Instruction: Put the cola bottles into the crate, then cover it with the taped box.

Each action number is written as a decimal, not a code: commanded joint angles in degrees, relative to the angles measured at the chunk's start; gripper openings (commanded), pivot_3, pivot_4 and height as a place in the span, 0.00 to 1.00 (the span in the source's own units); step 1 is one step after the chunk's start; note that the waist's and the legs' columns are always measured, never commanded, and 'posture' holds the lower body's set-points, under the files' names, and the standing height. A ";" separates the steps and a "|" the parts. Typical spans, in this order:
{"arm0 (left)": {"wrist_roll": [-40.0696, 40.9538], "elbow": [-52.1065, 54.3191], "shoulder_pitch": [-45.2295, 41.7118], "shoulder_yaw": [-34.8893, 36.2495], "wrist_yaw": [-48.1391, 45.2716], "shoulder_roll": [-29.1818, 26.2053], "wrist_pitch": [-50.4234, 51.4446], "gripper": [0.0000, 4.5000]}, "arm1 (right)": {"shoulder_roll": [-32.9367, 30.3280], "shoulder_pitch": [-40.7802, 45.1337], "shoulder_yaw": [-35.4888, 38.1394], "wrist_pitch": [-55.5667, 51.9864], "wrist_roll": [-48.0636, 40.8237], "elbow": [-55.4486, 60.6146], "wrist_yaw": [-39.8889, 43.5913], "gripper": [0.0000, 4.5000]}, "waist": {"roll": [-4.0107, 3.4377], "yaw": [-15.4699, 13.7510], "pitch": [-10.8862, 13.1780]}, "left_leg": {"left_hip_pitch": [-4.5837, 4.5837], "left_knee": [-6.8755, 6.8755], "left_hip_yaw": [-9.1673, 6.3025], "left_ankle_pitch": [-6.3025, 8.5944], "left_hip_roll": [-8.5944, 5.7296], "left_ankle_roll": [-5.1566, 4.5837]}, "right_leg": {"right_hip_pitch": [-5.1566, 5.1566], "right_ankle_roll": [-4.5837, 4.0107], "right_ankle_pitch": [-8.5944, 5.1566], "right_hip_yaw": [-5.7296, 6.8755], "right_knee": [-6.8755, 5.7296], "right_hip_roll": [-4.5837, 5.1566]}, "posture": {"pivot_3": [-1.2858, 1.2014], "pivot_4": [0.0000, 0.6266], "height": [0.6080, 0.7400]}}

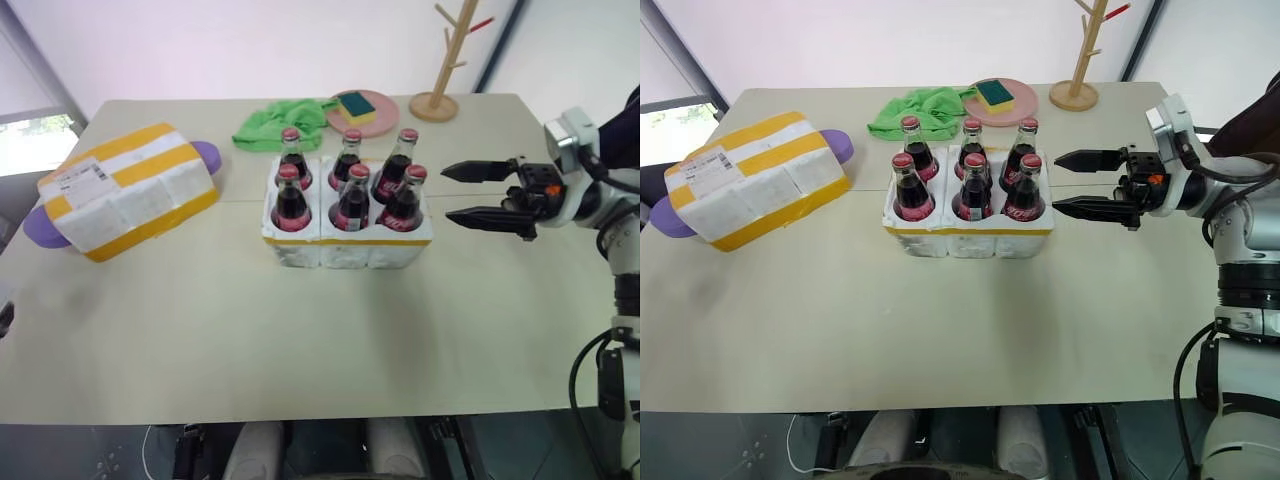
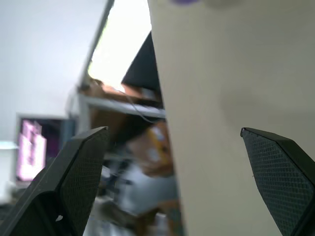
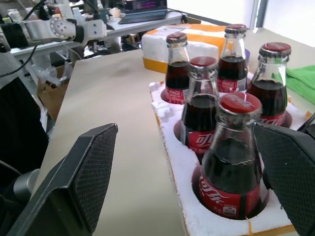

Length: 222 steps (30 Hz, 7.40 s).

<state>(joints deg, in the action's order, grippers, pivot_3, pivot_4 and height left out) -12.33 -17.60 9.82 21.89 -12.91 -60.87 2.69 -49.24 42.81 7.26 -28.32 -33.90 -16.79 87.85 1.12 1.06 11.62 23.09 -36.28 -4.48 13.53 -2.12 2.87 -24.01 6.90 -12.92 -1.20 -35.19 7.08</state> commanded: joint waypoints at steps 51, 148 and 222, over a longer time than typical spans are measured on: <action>-14.58 -54.14 -49.34 -30.38 16.31 5.32 -20.35 0.13 | -1.82 -1.69 4.97 -2.66 -2.54 6.55 -4.74 1.00 | 0.08 -0.22 -0.03 | 0.17 -0.91 0.87 -0.04 0.50 -0.12 | -0.56 0.67 0.47 0.23 -0.92 -0.45 | 0.52 0.24 1.00; -17.77 32.09 -57.10 -32.31 -28.56 14.78 8.94 0.10 | -1.50 -10.86 9.25 -1.14 -5.93 10.71 -10.11 1.00 | 0.16 -0.16 0.00 | 0.23 -1.10 0.86 -0.05 0.60 -0.15 | -0.48 0.66 0.48 0.12 -0.91 -0.64 | 0.52 0.24 1.00; -32.10 40.25 -46.90 -32.79 -38.74 16.06 5.39 0.73 | -1.86 -11.84 6.86 2.17 -1.07 6.29 -7.49 1.00 | 0.15 -0.18 -0.01 | 0.18 -1.13 0.86 -0.04 0.62 -0.17 | -0.40 0.65 0.47 0.11 -0.90 -0.65 | 0.52 0.24 1.00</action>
<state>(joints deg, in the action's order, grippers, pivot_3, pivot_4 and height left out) -45.53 21.04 -36.18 -12.47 -51.08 -44.84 7.55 -50.64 29.71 13.35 -26.04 -34.03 -12.46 80.50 1.27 0.88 11.62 23.27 -37.41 -3.63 13.50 -1.51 2.70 -24.41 7.55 -12.44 -1.08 -36.09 6.44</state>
